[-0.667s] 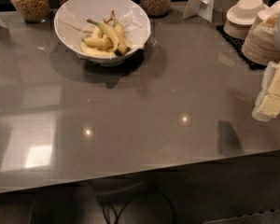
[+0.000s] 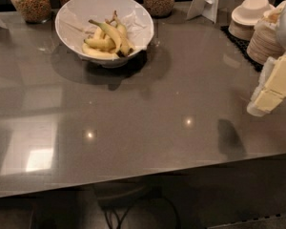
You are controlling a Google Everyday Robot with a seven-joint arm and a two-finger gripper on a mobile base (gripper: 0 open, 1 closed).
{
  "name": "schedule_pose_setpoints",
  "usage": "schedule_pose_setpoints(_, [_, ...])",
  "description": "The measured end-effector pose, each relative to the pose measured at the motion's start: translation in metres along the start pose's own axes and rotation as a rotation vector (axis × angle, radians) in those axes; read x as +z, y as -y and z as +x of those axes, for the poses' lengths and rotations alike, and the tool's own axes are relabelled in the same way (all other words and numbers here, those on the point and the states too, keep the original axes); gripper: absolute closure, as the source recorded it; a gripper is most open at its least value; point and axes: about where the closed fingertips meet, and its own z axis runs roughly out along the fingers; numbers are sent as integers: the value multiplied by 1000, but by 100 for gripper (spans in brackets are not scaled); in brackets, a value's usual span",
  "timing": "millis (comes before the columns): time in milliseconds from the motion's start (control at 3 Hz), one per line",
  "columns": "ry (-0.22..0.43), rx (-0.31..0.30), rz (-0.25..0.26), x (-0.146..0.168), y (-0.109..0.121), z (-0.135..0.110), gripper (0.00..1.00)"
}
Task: Pick banana from white bowl
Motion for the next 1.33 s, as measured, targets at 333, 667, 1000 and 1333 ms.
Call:
schedule_pose_setpoints(333, [110,66,30,11,18,-16,0])
schedule_pose_setpoints(667, [198,124,43,28,42,-42,0])
schedule_pose_setpoints(1000, [249,146,33,46,61,-74,0])
schedule_pose_setpoints(1333, [280,136,17,62,74,-109,0])
